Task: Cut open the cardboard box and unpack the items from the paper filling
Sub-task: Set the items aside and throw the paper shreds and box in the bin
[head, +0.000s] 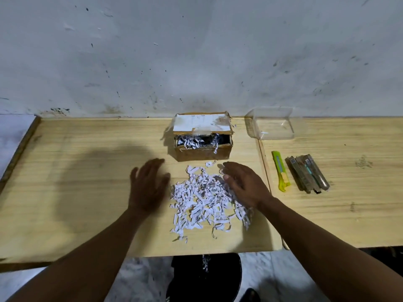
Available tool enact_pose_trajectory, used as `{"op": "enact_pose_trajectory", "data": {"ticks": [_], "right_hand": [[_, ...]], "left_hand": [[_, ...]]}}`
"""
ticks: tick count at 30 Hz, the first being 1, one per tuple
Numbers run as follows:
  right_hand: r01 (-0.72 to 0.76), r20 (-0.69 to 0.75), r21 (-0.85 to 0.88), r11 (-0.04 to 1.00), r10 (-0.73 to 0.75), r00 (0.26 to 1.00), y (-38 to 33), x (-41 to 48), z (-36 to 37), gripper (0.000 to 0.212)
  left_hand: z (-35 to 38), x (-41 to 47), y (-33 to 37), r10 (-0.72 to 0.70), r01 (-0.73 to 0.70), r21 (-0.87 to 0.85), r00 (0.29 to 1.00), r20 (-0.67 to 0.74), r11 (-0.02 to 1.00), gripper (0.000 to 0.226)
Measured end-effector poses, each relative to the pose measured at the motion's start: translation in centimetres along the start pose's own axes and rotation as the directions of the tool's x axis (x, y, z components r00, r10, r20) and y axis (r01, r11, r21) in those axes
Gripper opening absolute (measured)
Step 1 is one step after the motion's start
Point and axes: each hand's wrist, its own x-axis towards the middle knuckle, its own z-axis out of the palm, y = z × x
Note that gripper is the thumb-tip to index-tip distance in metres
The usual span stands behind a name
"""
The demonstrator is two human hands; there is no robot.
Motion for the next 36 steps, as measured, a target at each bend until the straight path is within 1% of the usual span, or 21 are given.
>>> {"op": "enact_pose_trajectory", "data": {"ticks": [1,3,5,8,10,12,15,17,18,19,21,22,23,24,27,28,29,30,32,34,36], "right_hand": [[0.007,0.047,-0.028,1.0,-0.006,0.999,0.1,0.4,0.3,0.045],[0.029,0.138,-0.062,0.998,-0.02,0.99,0.3,0.7,1.1,0.054],[0.04,0.191,-0.052,0.998,-0.03,0.981,0.2,0.5,2.0,0.06],[0.068,0.202,-0.015,0.998,-0.064,0.977,-0.8,0.1,2.3,0.055],[0.062,0.122,0.018,0.998,-0.064,0.991,-1.8,0.3,1.9,0.048],[0.011,0.065,0.036,0.999,-0.013,0.998,-2.8,1.3,1.4,0.046],[-0.008,0.128,-0.032,0.999,0.012,0.992,-3.0,3.0,1.6,0.056],[0.032,0.188,-0.083,0.996,-0.016,0.982,-3.0,3.6,1.8,0.068],[0.06,0.195,-0.088,0.994,-0.041,0.98,-3.1,3.5,1.6,0.07],[0.092,0.198,-0.074,0.993,-0.076,0.977,-3.4,3.1,1.1,0.067],[0.156,0.194,-0.024,0.988,-0.148,0.97,-3.6,1.8,0.2,0.051],[0.181,0.194,-0.024,0.983,-0.173,0.966,-3.3,1.0,-0.2,0.048],[0.191,0.203,-0.043,0.981,-0.178,0.963,-2.8,0.1,-0.6,0.052],[0.183,0.22,-0.074,0.98,-0.163,0.962,-2.1,-0.9,-0.9,0.065],[0.174,0.267,-0.189,0.966,-0.12,0.956,-0.1,-3.7,-1.4,0.115],[0.19,0.281,-0.22,0.957,-0.125,0.951,0.1,-4.4,-1.3,0.128],[0.202,0.297,-0.244,0.949,-0.125,0.947,0.1,-4.9,-1.0,0.136],[0.203,0.31,-0.268,0.942,-0.115,0.944,0.0,-5.3,-0.6,0.14],[0.187,0.314,-0.323,0.928,-0.081,0.946,-0.1,-5.5,0.7,0.142],[0.148,0.27,-0.337,0.93,-0.055,0.961,-0.1,-5.4,1.8,0.133],[0.108,0.212,-0.322,0.941,-0.039,0.976,0.0,-5.2,2.2,0.118]], "left_hand": [[-0.2,-0.6,-1.2,-0.097,0.097,0.017,0.995,-0.008,0.995,0.06],[-0.3,-2.2,-2.9,-0.239,0.237,0.032,0.969,0.06,0.971,0.075],[-0.1,-3.6,-3.3,-0.273,0.272,0.026,0.949,0.156,0.962,0.086],[0.6,-4.2,-1.7,-0.199,0.206,-0.009,0.952,0.233,0.978,0.088],[1.5,-3.5,0.2,-0.098,0.112,-0.042,0.959,0.265,0.993,0.087],[2.4,-2.1,2.4,-0.017,0.048,-0.121,0.969,0.246,0.992,0.084],[3.4,-0.1,4.8,0.044,0.016,-0.235,0.968,0.247,0.972,0.082],[4.0,0.5,5.2,0.093,-0.025,-0.222,0.948,0.303,0.975,0.085],[4.0,0.6,5.1,0.124,-0.058,-0.201,0.935,0.333,0.978,0.087],[3.7,0.6,4.9,0.165,-0.102,-0.191,0.921,0.353,0.976,0.088],[2.5,0.1,4.2,0.262,-0.195,-0.208,0.891,0.371,0.958,0.086],[1.6,-0.2,3.9,0.299,-0.231,-0.214,0.875,0.381,0.949,0.087],[0.7,-0.7,3.5,0.318,-0.252,-0.21,0.862,0.394,0.945,0.093],[0.0,-1.3,3.1,0.325,-0.265,-0.199,0.855,0.405,0.943,0.103],[-1.0,-3.2,2.6,0.355,-0.329,-0.136,0.835,0.42,0.934,0.136],[-0.9,-3.7,2.7,0.363,-0.349,-0.116,0.823,0.437,0.93,0.143],[-0.6,-4.2,2.8,0.367,-0.365,-0.095,0.809,0.459,0.926,0.146],[-0.2,-4.5,3.2,0.362,-0.378,-0.068,0.801,0.477,0.924,0.147],[0.6,-4.7,3.8,0.324,-0.366,-0.012,0.81,0.488,0.931,0.144],[1.3,-4.3,4.2,0.272,-0.307,-0.004,0.837,0.475,0.952,0.13],[1.6,-3.8,4.1,0.246,-0.262,-0.023,0.87,0.428,0.965,0.11]]}}
